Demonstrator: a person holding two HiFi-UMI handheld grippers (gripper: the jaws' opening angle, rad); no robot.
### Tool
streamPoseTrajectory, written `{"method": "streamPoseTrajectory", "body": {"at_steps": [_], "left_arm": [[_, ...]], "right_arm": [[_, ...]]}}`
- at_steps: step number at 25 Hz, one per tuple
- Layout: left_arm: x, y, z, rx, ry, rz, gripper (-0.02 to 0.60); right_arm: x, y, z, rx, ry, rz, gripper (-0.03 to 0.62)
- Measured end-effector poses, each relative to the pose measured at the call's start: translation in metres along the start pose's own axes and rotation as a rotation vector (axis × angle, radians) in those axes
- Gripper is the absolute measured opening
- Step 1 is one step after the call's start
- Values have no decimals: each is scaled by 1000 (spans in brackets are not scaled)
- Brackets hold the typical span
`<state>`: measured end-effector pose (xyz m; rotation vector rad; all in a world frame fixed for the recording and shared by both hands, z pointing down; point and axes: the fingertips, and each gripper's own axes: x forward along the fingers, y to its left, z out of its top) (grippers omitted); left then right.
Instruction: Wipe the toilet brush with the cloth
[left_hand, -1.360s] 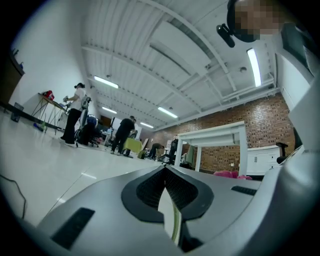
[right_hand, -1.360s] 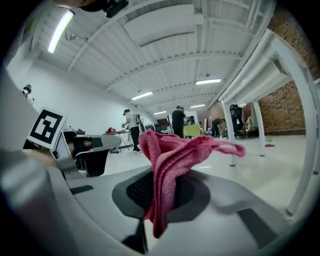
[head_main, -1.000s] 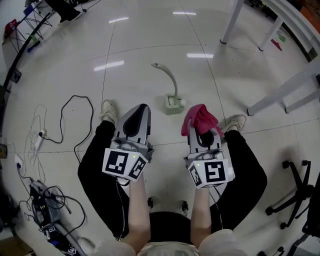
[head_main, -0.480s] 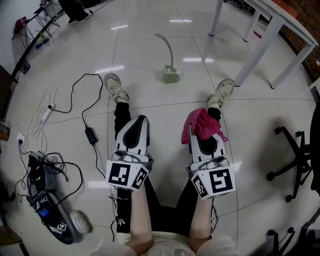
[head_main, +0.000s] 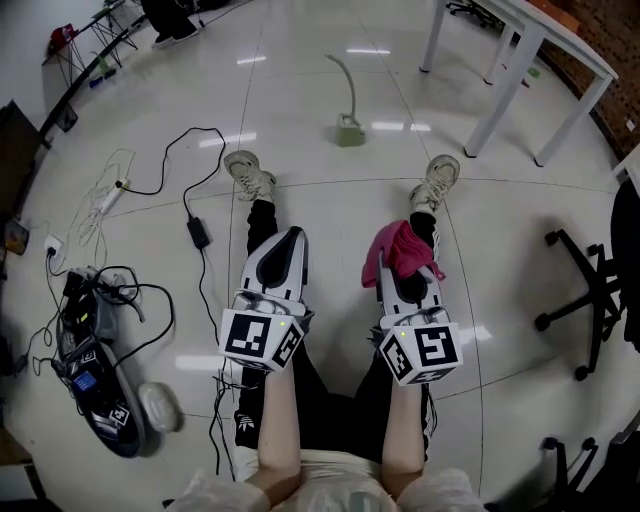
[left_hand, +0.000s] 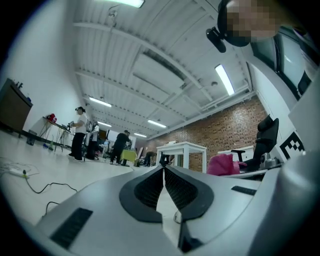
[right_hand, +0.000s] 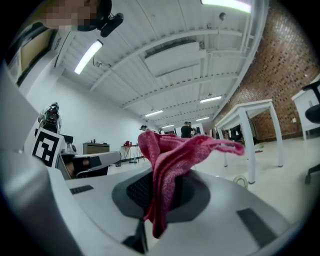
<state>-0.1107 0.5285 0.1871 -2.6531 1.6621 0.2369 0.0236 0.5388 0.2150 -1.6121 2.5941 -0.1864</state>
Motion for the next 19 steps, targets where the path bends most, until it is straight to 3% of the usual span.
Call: {"method": "streamPoseTrajectory", "body": {"at_steps": [7,19], "left_arm": [[-16,15,27,18,-70,40,5],[-14,17,9,40,-39,54,5]], "right_arm": [[-8,3,36,-70,-77,-10,32],[-2,1,20,-68,-56,1,32]]}}
